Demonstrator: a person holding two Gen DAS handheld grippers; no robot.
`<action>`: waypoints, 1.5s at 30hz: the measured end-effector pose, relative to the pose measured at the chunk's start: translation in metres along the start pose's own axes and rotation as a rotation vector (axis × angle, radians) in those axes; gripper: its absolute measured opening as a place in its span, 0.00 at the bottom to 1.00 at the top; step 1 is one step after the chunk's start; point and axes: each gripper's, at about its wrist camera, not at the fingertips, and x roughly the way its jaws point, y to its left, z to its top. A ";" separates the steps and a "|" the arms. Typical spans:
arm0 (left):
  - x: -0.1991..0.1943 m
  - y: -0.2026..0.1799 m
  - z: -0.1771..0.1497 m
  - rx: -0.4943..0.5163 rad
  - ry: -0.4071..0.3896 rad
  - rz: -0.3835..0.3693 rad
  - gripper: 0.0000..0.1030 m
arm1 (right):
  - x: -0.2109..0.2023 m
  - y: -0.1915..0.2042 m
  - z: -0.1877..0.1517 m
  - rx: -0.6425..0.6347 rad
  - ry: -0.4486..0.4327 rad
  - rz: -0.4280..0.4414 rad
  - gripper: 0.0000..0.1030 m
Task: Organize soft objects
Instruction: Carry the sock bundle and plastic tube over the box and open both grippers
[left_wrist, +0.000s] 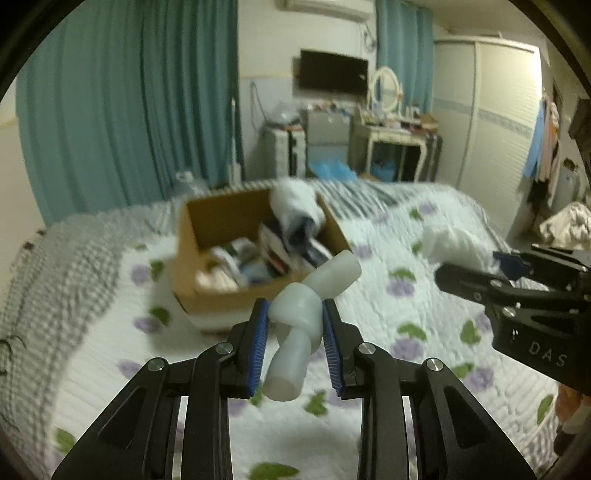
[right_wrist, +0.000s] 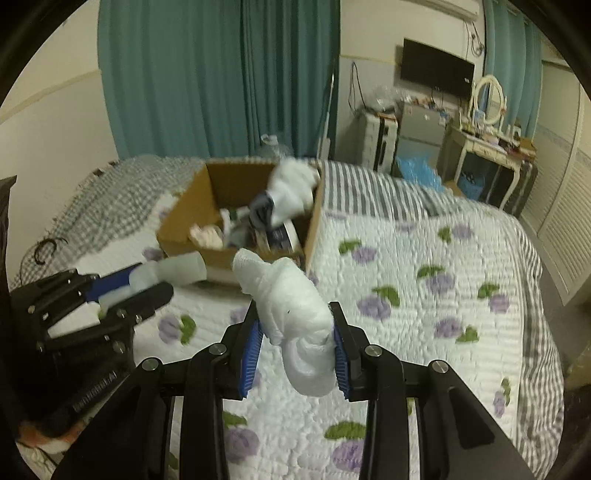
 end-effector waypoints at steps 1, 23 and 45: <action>-0.003 0.005 0.007 0.003 -0.015 0.014 0.27 | -0.002 0.002 0.006 -0.012 -0.010 -0.005 0.32; 0.120 0.081 0.067 0.006 -0.039 0.100 0.31 | 0.112 0.017 0.131 -0.080 -0.088 0.005 0.33; 0.116 0.140 0.089 -0.058 -0.141 0.193 0.84 | 0.179 0.041 0.163 -0.084 -0.061 0.114 0.33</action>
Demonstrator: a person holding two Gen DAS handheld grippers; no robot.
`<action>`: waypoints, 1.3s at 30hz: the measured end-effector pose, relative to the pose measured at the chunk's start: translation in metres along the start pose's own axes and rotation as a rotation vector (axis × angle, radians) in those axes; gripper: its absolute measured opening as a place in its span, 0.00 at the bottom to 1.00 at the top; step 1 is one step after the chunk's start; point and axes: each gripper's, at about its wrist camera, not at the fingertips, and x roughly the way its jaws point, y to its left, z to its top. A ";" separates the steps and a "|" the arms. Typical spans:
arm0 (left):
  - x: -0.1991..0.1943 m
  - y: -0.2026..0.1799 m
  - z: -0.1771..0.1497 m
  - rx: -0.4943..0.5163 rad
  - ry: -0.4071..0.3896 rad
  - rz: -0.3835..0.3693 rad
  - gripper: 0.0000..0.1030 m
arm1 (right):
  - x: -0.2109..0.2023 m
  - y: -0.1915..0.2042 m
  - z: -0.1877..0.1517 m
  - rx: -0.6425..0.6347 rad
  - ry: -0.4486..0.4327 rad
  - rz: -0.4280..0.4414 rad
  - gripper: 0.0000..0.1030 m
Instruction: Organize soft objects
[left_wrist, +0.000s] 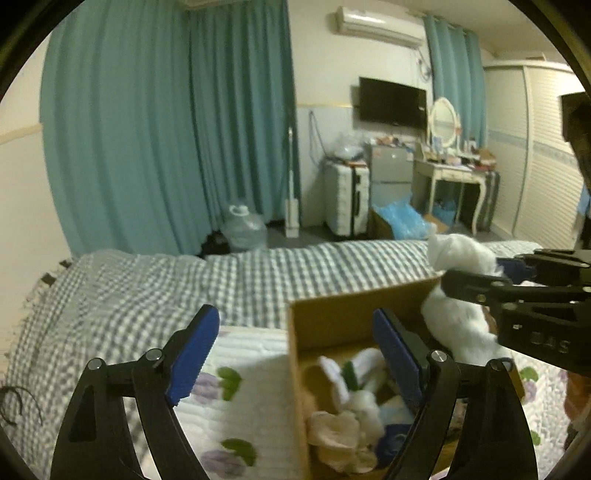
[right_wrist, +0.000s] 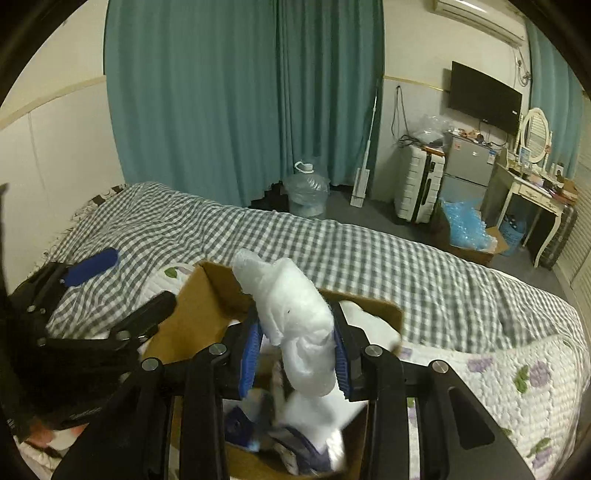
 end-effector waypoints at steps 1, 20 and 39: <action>-0.001 0.003 0.000 -0.001 -0.006 0.010 0.84 | 0.004 0.003 0.003 0.001 -0.004 0.005 0.35; -0.127 -0.001 0.041 0.008 -0.248 0.063 0.84 | -0.143 0.007 0.023 0.047 -0.190 -0.142 0.93; -0.300 -0.017 0.012 -0.014 -0.463 -0.014 0.97 | -0.366 0.048 -0.060 0.030 -0.529 -0.137 0.99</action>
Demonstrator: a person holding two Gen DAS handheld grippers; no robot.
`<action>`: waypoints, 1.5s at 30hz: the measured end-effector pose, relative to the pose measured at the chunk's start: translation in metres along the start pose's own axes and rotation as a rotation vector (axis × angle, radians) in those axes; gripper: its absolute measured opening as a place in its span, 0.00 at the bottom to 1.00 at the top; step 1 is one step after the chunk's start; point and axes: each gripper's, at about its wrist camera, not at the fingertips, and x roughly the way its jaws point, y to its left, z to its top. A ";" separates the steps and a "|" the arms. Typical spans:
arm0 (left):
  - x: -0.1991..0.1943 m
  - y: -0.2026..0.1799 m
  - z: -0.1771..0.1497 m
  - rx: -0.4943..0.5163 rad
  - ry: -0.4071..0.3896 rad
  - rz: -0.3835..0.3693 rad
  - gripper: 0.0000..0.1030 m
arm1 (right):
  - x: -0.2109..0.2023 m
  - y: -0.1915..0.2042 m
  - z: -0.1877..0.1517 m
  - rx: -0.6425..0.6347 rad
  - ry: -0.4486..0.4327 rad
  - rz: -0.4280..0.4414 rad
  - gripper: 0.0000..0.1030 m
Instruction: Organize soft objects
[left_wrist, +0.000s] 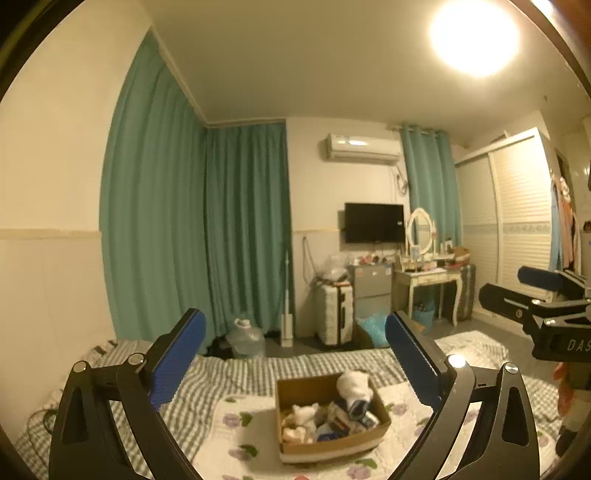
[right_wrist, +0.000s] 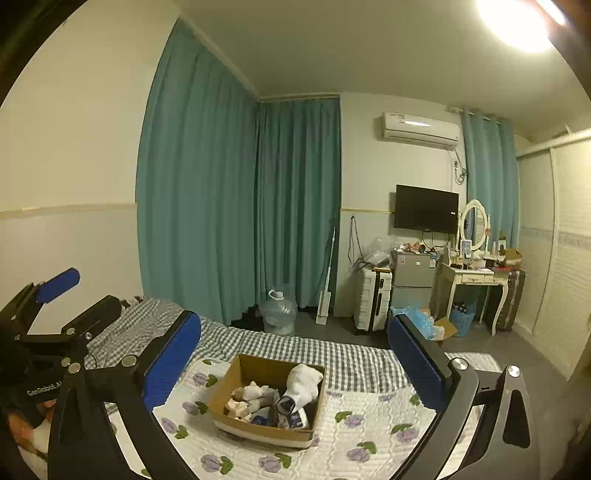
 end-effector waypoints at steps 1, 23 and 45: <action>-0.001 -0.001 -0.005 0.004 0.001 0.004 0.97 | -0.001 -0.001 -0.011 0.008 0.005 0.002 0.99; 0.028 -0.016 -0.141 0.045 0.252 0.077 0.97 | 0.045 -0.016 -0.161 0.061 0.184 -0.085 0.99; 0.028 -0.013 -0.143 0.018 0.276 0.039 0.97 | 0.050 0.000 -0.166 0.034 0.194 -0.085 0.99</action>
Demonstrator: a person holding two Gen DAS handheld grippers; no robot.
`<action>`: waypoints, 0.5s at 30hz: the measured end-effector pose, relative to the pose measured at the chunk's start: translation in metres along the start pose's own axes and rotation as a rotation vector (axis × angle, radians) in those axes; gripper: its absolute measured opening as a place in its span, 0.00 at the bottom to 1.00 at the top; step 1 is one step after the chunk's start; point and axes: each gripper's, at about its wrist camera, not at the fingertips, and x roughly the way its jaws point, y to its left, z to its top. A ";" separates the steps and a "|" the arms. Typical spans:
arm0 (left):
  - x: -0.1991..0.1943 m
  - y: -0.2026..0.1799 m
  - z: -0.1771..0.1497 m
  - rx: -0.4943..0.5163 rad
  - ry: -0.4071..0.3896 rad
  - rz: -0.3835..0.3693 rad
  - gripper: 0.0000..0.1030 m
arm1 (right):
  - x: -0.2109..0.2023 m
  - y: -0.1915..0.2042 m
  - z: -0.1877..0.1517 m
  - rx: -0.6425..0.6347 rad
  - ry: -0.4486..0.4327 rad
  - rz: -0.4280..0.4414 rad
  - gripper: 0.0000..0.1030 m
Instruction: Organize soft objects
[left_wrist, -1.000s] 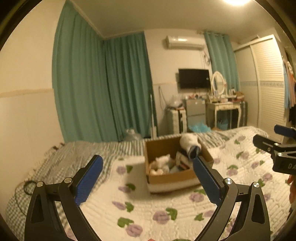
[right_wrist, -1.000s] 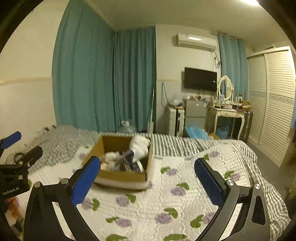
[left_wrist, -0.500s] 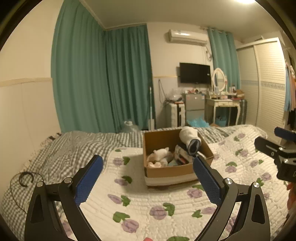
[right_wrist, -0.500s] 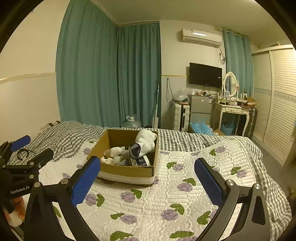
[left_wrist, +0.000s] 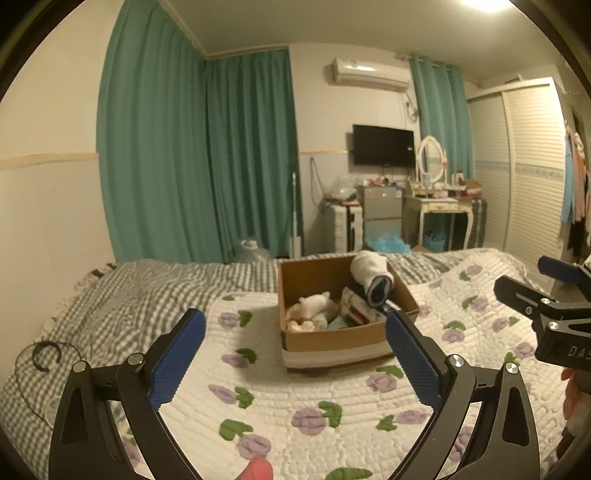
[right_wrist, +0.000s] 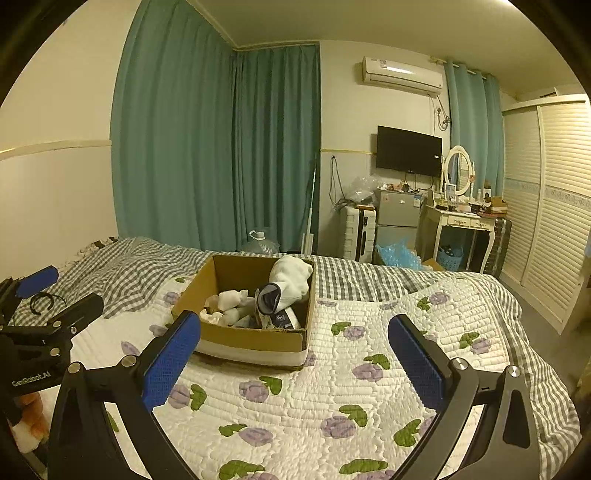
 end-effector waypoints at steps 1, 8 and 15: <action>-0.001 0.000 0.000 0.001 -0.003 -0.002 0.97 | 0.000 0.000 0.000 0.001 0.003 0.001 0.99; -0.003 -0.002 0.000 0.007 -0.006 -0.002 0.97 | 0.001 0.000 -0.001 0.003 0.004 -0.001 0.99; -0.001 -0.003 0.000 0.007 0.002 -0.004 0.97 | 0.003 -0.002 -0.003 0.014 0.007 -0.003 0.99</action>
